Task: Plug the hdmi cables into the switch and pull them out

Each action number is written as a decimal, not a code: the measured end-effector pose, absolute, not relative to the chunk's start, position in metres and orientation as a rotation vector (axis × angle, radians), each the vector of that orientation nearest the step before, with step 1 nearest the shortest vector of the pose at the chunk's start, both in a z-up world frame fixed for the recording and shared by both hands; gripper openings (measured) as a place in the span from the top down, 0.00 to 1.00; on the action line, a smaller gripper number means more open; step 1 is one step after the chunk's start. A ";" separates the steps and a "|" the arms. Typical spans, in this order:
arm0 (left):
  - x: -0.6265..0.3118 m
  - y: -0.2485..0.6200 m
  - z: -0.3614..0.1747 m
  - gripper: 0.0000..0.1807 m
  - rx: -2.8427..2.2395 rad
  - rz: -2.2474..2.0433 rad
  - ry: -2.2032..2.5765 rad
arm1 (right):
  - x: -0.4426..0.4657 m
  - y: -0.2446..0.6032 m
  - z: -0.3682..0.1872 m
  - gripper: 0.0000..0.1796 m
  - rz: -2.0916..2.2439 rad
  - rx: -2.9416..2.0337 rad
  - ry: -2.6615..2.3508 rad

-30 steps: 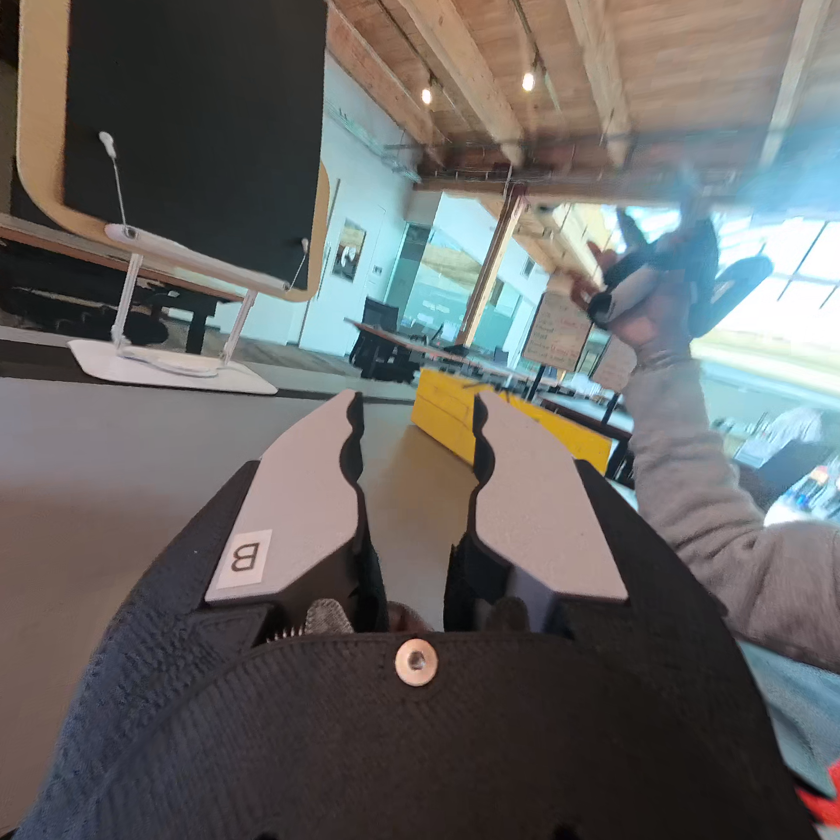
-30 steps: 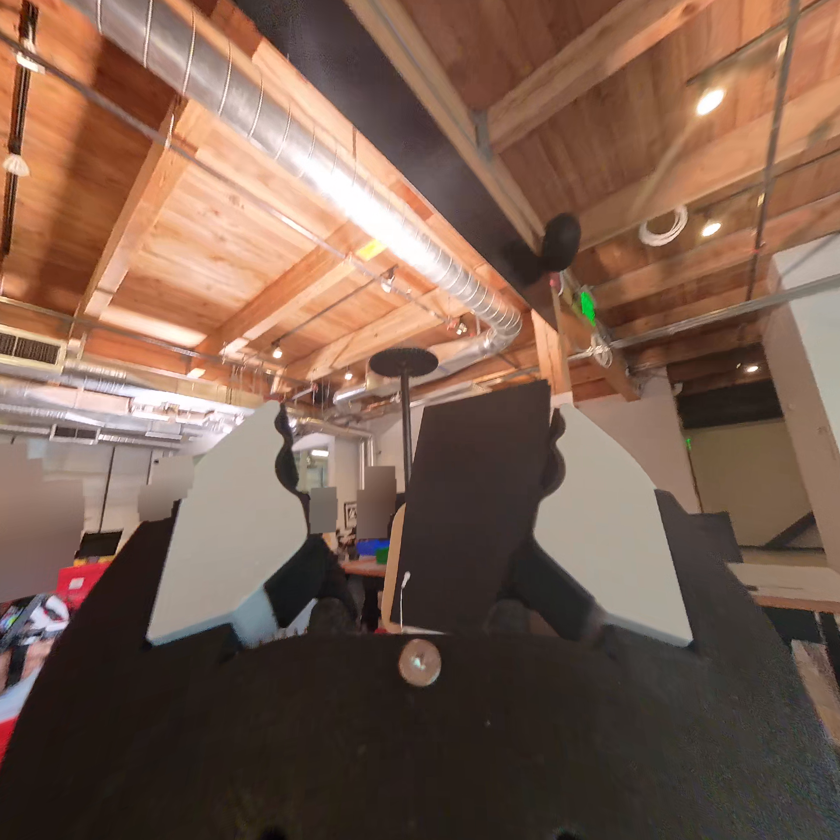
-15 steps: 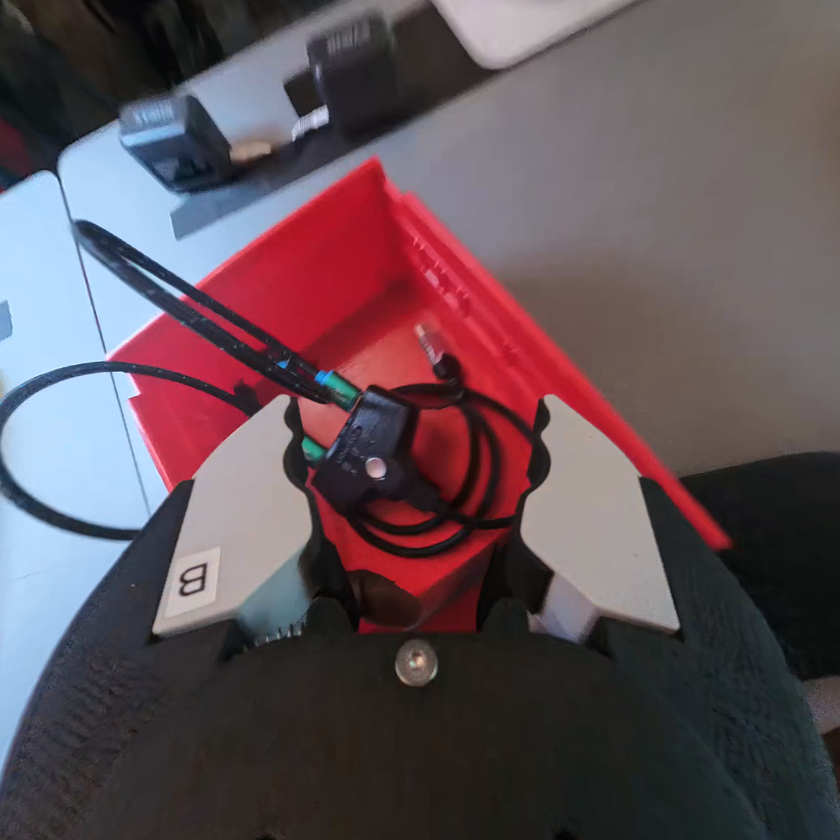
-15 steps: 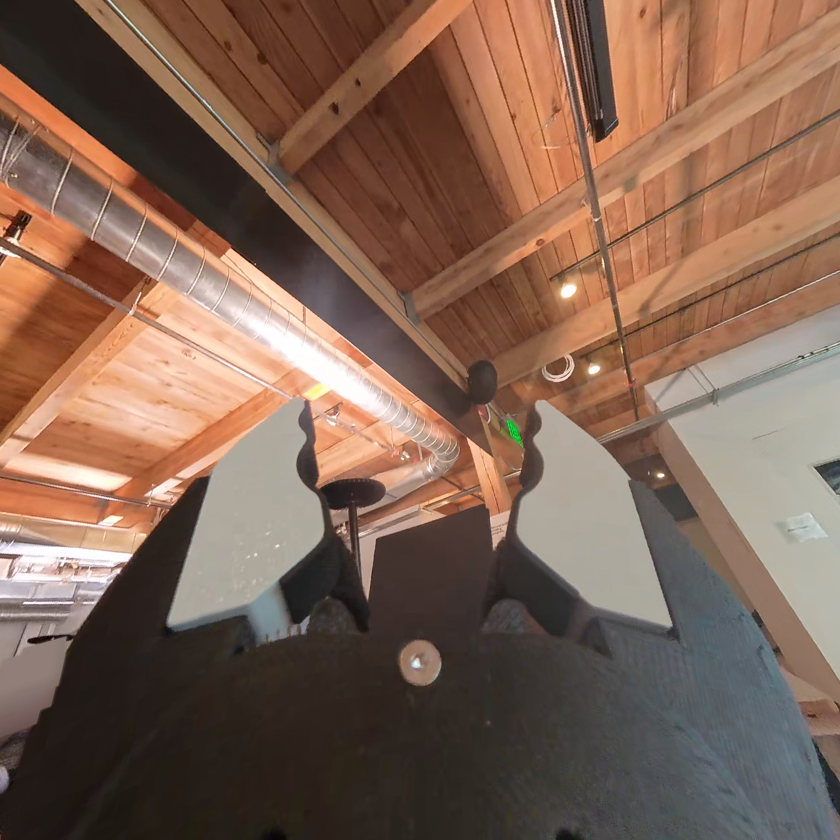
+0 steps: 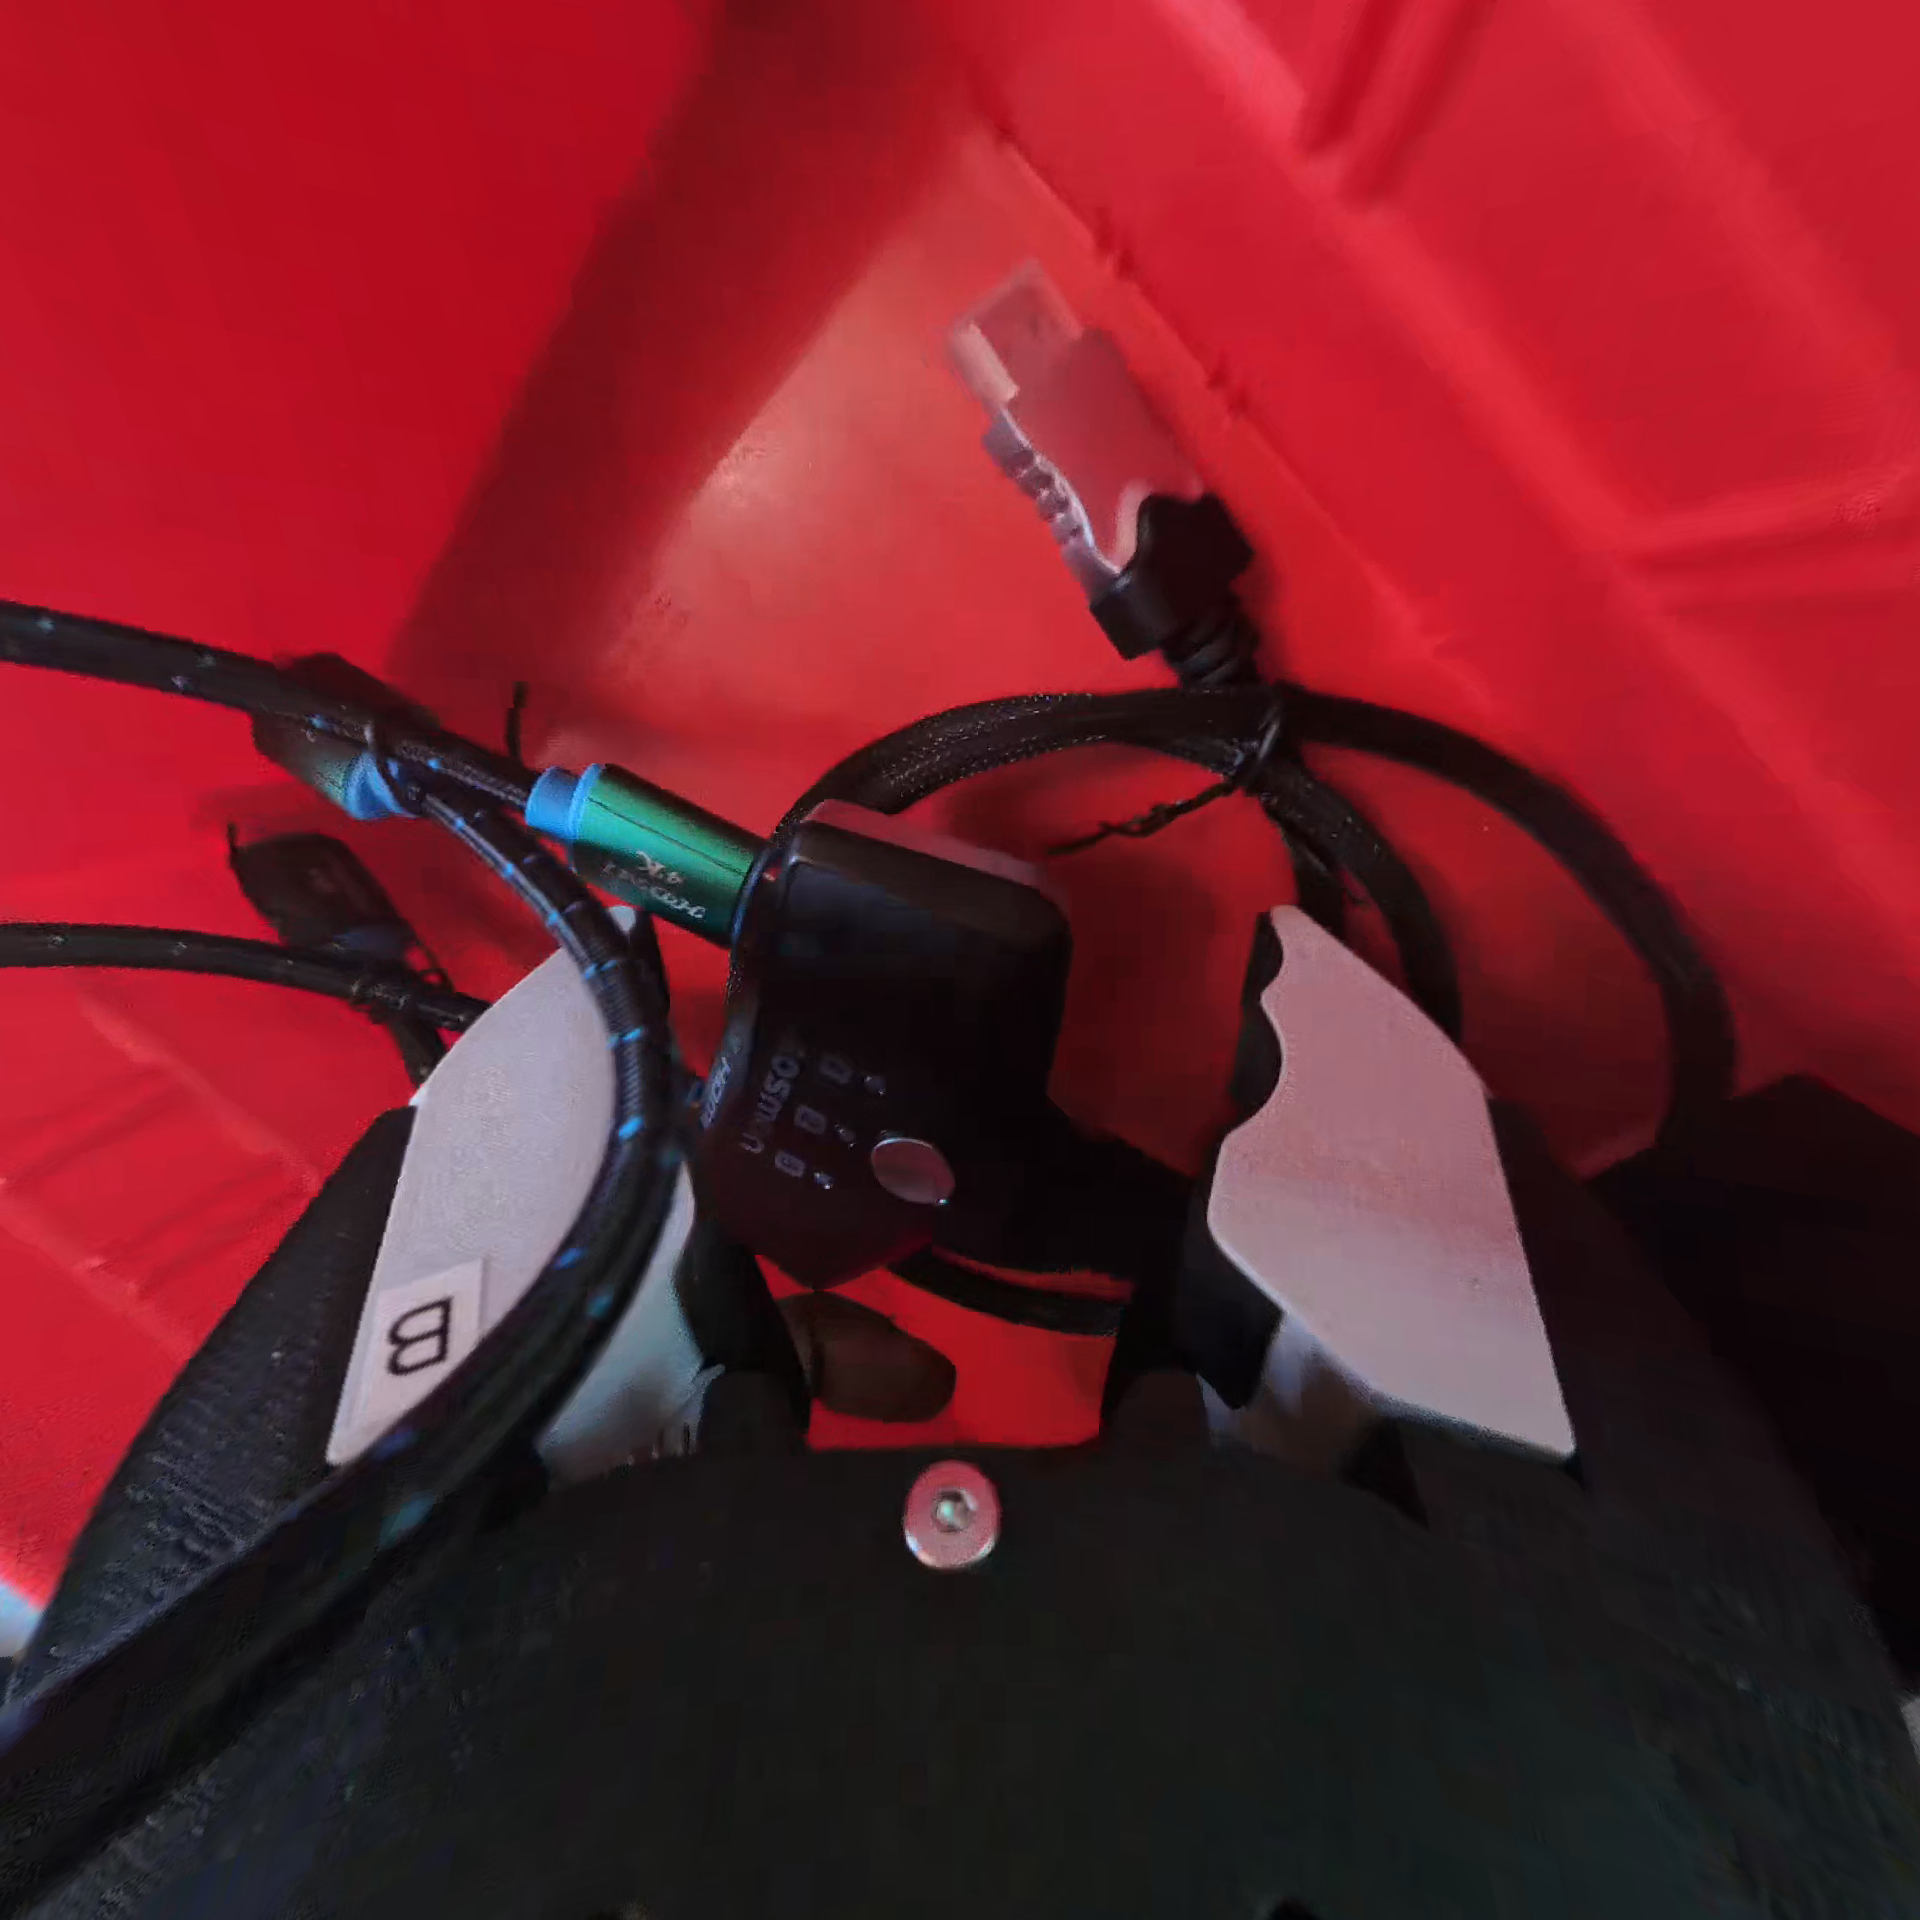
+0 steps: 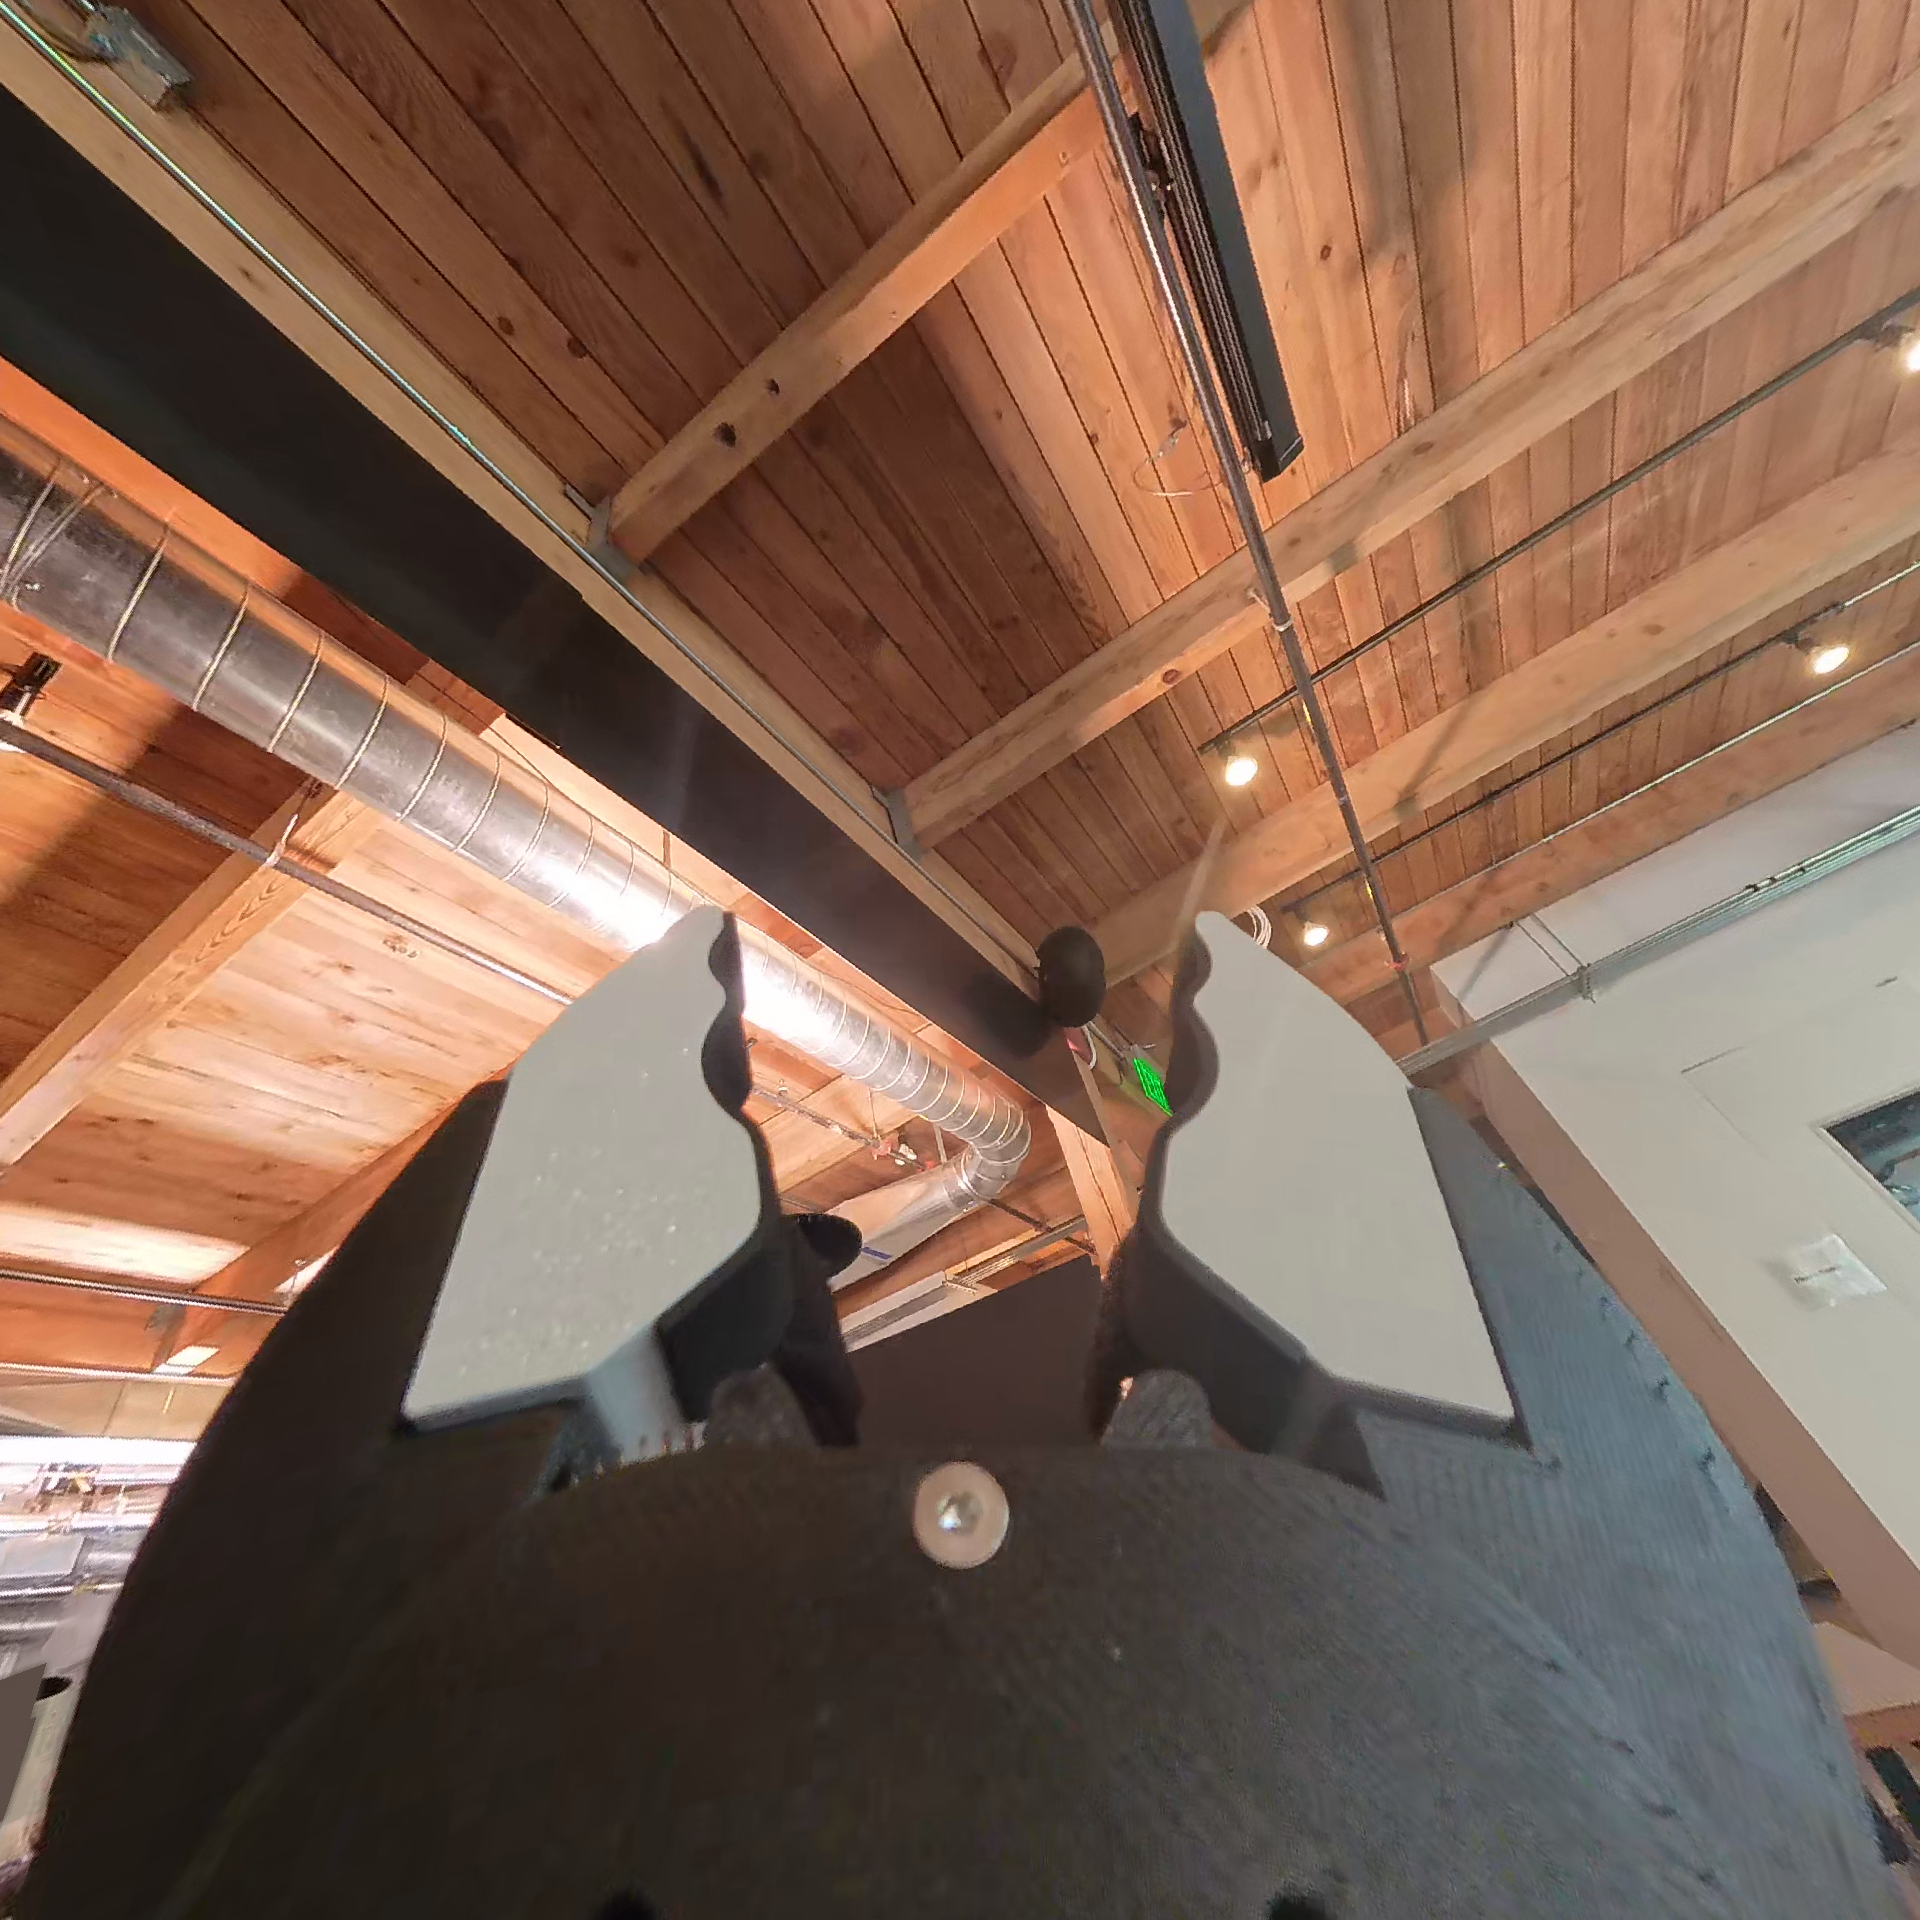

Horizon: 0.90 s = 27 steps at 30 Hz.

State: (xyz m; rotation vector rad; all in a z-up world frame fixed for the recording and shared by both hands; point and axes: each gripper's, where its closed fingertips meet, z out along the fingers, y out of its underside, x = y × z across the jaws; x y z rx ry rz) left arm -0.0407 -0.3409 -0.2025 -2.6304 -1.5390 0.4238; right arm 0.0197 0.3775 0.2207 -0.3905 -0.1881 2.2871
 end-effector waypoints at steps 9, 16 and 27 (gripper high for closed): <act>-0.041 -0.352 -0.198 0.66 -2.511 0.511 -1.567 | 0.019 0.379 0.220 0.58 2.285 -0.395 -0.151; -0.045 -0.346 -0.135 0.66 -2.416 0.788 -1.472 | 0.025 0.380 0.221 0.60 2.292 -0.382 -0.115; -0.020 -0.335 0.022 0.66 -2.118 1.718 -1.186 | 0.026 0.337 0.230 0.61 2.299 -0.343 -0.303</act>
